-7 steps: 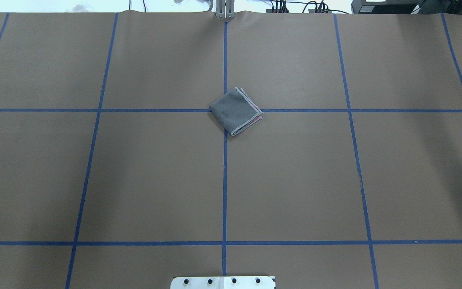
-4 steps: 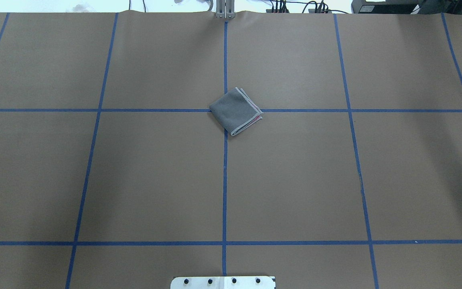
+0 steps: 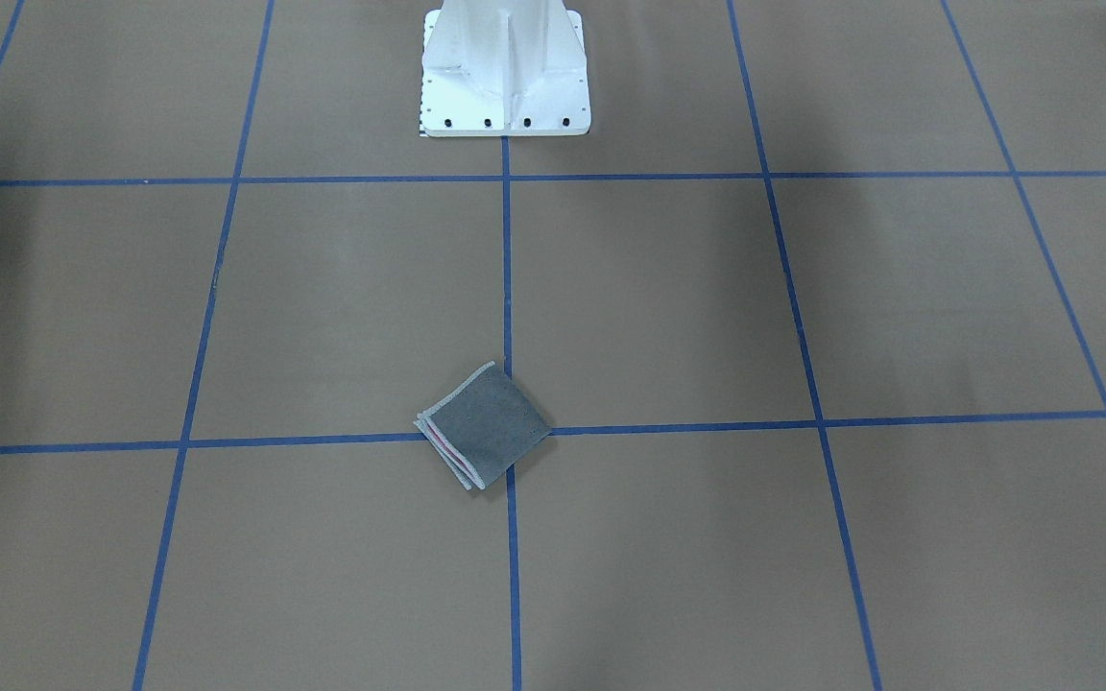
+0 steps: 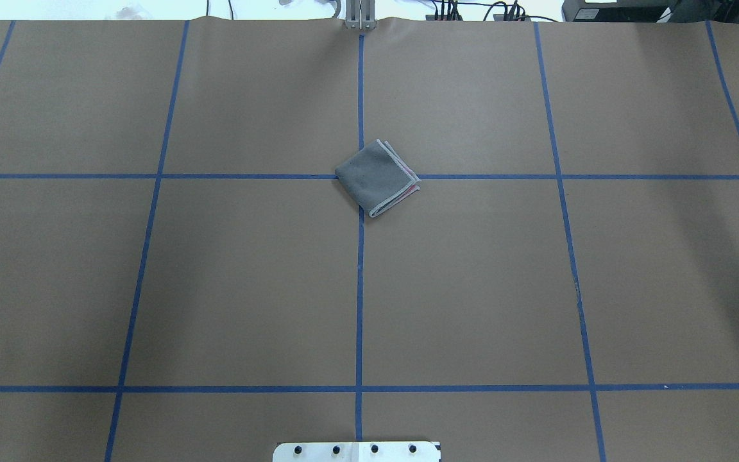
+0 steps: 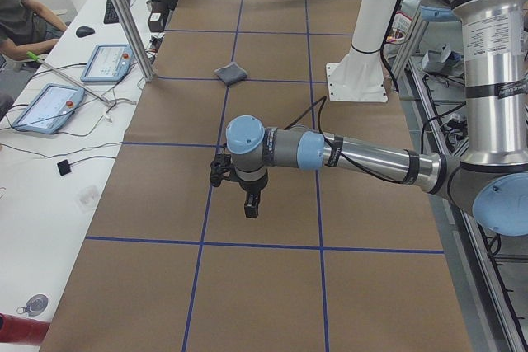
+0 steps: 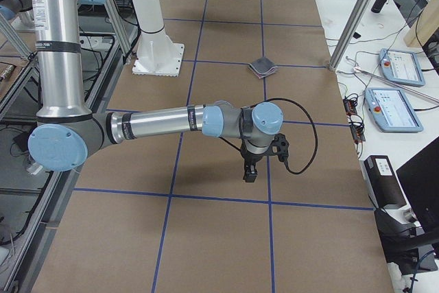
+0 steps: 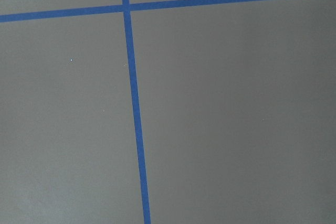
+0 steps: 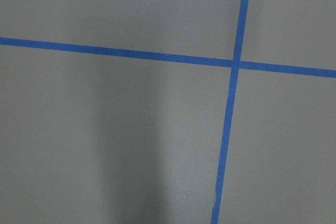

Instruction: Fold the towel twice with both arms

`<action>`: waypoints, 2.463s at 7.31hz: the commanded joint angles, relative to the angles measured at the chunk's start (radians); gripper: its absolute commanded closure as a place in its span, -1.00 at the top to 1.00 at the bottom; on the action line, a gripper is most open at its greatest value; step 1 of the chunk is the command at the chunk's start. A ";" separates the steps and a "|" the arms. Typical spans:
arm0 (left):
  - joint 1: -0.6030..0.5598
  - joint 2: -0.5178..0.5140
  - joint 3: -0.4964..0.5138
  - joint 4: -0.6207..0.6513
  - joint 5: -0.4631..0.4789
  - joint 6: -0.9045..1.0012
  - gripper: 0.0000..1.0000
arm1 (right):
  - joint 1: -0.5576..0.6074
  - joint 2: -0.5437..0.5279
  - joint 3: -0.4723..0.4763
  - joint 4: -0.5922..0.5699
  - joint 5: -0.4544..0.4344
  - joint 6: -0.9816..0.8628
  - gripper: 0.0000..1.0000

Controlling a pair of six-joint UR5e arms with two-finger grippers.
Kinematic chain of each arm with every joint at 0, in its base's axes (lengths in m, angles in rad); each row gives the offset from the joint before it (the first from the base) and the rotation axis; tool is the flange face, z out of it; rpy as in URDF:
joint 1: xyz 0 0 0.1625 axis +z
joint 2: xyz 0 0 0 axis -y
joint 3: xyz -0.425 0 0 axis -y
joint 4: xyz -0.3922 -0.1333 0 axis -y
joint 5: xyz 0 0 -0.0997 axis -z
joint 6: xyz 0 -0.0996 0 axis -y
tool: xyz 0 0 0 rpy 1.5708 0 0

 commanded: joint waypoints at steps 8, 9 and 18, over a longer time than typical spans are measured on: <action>0.000 -0.018 0.001 0.001 0.003 0.000 1.00 | 0.002 -0.073 0.107 -0.011 0.015 0.003 0.99; 0.000 -0.018 0.001 0.001 0.003 0.000 1.00 | 0.000 -0.064 0.107 -0.005 0.013 0.005 0.99; 0.002 -0.021 0.010 0.000 0.004 0.000 1.00 | -0.001 -0.070 0.107 -0.003 -0.011 0.003 0.99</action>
